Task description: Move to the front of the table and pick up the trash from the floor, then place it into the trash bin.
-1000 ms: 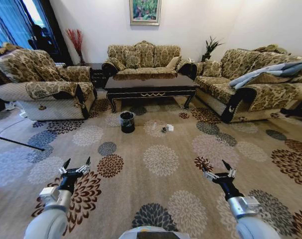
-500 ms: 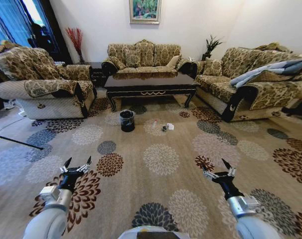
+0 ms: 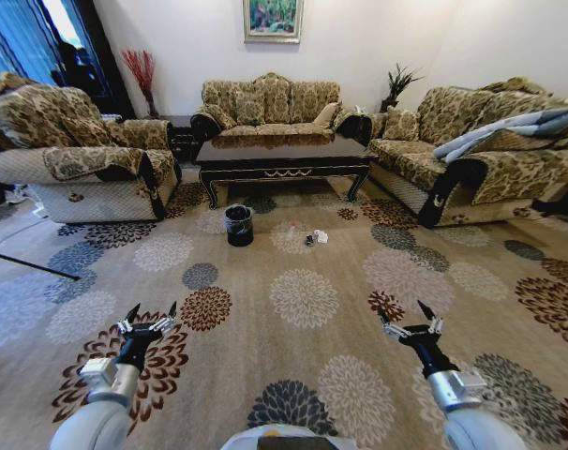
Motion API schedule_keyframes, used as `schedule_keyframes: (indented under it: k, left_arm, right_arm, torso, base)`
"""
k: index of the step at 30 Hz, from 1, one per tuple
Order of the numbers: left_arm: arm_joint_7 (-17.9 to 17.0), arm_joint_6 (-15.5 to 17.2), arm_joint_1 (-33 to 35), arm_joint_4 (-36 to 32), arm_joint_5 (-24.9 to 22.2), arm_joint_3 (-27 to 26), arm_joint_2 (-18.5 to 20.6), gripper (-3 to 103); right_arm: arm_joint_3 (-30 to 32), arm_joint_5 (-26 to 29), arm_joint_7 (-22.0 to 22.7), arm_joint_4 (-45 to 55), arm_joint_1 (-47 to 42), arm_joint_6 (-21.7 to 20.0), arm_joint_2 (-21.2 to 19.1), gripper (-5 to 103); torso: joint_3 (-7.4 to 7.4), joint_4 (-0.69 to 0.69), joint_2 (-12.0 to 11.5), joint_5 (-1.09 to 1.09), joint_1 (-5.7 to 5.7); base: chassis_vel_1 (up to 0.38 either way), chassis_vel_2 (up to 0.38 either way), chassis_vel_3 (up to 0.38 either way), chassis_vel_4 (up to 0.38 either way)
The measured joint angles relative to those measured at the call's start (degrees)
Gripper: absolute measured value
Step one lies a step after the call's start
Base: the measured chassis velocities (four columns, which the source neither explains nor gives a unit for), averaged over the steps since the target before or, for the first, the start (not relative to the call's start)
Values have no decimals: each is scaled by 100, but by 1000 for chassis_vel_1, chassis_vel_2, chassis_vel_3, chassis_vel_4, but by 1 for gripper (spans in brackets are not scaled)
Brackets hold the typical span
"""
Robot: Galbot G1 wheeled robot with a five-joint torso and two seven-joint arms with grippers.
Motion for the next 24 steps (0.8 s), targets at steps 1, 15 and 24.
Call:
schedule_keyframes:
  k: [1, 15, 24]
  left_arm:
    - [1, -17, 14, 5, -6, 1, -11, 100]
    - [17, -93, 132, 47, 69, -49, -53, 100]
    - [17, -62, 73, 46, 70, 18, -49, 100]
  right_arm:
    - [-17, 127, -7, -2, -14, -22, 20, 100]
    - [-51, 132, -10, -49, -50, -21, 91, 100]
    - [-11, 16, -6, 8, -116, -11, 135, 100]
  torso:
    - [-28, 0, -47, 0, -20]
    - [-220, 1, -349, 0, -130]
    - [-343, 0, -548, 0, -207]
  base:
    - [0, 0, 0, 0]
    - [0, 0, 0, 0]
    - [0, 0, 0, 0]
